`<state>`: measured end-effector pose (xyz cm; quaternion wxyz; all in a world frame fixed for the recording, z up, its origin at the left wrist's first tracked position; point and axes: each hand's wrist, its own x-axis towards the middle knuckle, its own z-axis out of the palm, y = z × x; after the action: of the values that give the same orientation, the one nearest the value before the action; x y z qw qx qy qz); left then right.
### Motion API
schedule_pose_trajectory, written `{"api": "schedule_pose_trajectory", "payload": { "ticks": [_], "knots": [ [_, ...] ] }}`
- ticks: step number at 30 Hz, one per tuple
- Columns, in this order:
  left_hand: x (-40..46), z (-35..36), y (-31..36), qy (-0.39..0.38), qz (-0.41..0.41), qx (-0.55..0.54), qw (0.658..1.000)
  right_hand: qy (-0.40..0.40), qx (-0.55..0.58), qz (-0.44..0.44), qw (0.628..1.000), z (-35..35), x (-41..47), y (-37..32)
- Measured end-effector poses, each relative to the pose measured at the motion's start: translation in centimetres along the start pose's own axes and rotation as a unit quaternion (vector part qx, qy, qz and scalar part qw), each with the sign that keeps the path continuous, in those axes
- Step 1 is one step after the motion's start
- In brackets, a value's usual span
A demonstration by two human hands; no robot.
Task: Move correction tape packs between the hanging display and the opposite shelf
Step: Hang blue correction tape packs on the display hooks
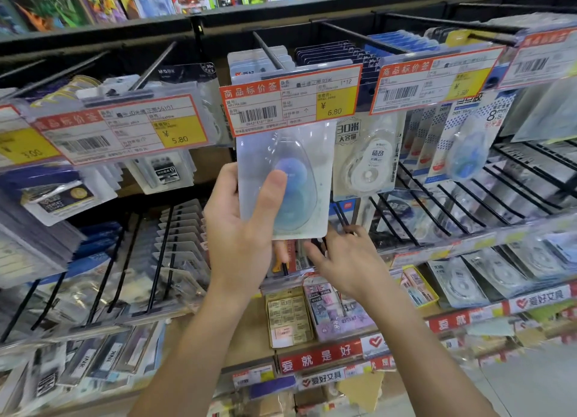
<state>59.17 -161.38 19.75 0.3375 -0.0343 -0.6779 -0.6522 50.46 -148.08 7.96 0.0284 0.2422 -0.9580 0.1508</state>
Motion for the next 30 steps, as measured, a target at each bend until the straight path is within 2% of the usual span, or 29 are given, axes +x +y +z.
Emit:
{"api": "schedule_pose_trajectory", "payload": {
  "ticks": [7, 17, 24, 30],
  "knots": [
    [-1.6, 0.2, -0.3, 0.020, -0.042, -0.017, 0.999, -0.011, -0.003, 0.001, 1.000, -0.1, 0.0, 0.1],
    [1.6, 0.9, -3.2, 0.058, -0.114, -0.060, 0.990, -0.012, 0.014, 0.009, 1.000, -1.3, -0.6, -0.5],
    [2.8, 0.3, -5.8, 0.006, -0.122, -0.104, 0.987, -0.010, 0.010, 0.013, 1.000, -1.0, -0.4, -0.5],
    [5.1, 0.7, -7.9, 0.100, -0.170, -0.095, 0.976, -0.002, 0.008, 0.007, 1.000, -0.7, -0.3, -0.3]
  ]
}}
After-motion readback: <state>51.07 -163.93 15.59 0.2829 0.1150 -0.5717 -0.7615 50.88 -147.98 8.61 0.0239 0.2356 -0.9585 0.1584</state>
